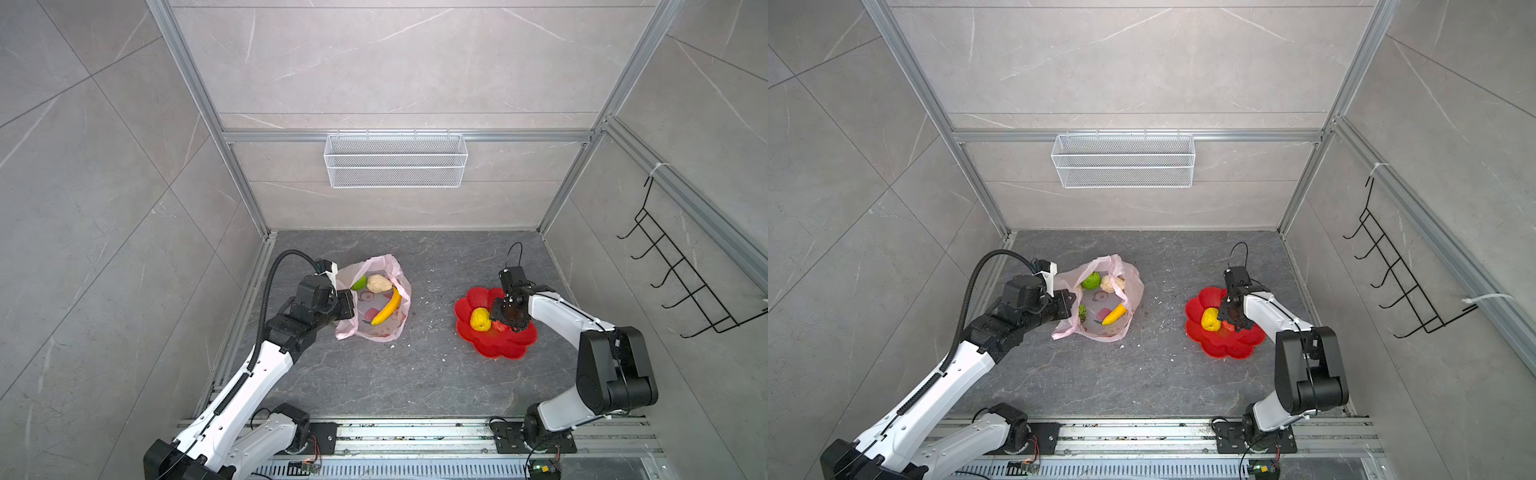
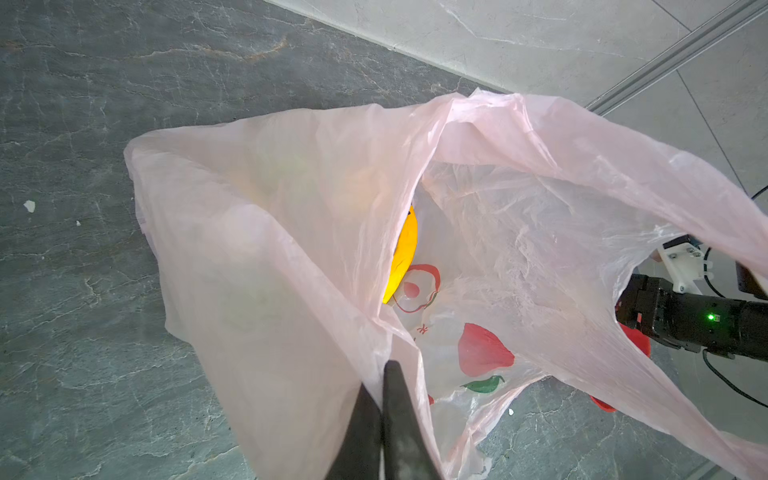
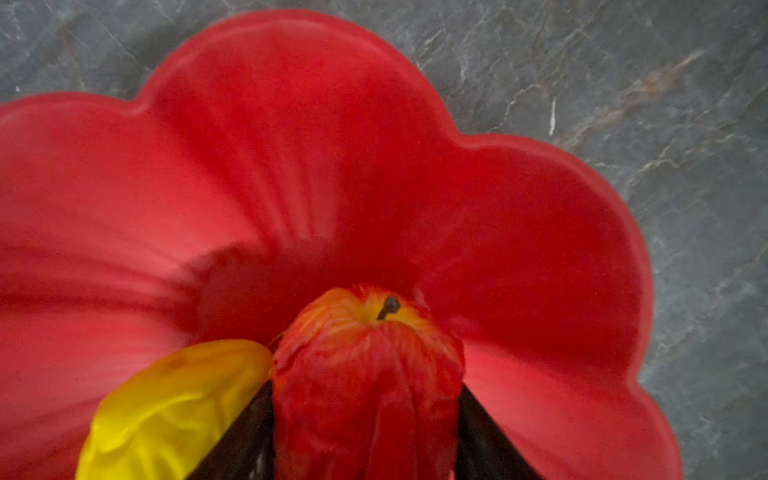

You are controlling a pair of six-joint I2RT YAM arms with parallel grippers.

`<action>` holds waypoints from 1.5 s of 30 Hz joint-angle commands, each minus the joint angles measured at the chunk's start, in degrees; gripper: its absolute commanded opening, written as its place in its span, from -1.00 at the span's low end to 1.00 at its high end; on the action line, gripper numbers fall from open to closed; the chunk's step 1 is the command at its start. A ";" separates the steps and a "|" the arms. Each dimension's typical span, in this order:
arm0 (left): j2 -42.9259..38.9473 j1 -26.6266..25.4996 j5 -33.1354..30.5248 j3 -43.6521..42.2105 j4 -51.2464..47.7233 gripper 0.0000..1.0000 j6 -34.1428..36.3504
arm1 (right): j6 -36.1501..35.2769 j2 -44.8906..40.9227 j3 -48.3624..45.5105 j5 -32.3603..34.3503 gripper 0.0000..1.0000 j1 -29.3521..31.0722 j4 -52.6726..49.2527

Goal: Take the fake fruits out of the plastic bag
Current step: 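Lower the red apple into the red bowl beside the pear, then open the right gripper and raise it away from the red bowl, then move the right gripper back over the bag opening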

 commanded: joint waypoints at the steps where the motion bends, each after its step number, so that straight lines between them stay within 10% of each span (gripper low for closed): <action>1: -0.11 -0.25 0.30 2.55 0.39 -1.00 1.16 | 0.09 1.01 -1.06 -0.62 0.23 -0.31 0.47; 34: -3.31 -0.28 0.23 2.38 -1.70 -1.00 2.16 | -1.25 -15.84 6.11 -1.35 0.53 0.40 -11.55; 45: -4.28 -0.25 0.67 1.12 -2.97 -1.00 2.22 | -4.52 -25.66 25.38 -2.32 0.29 22.71 -16.26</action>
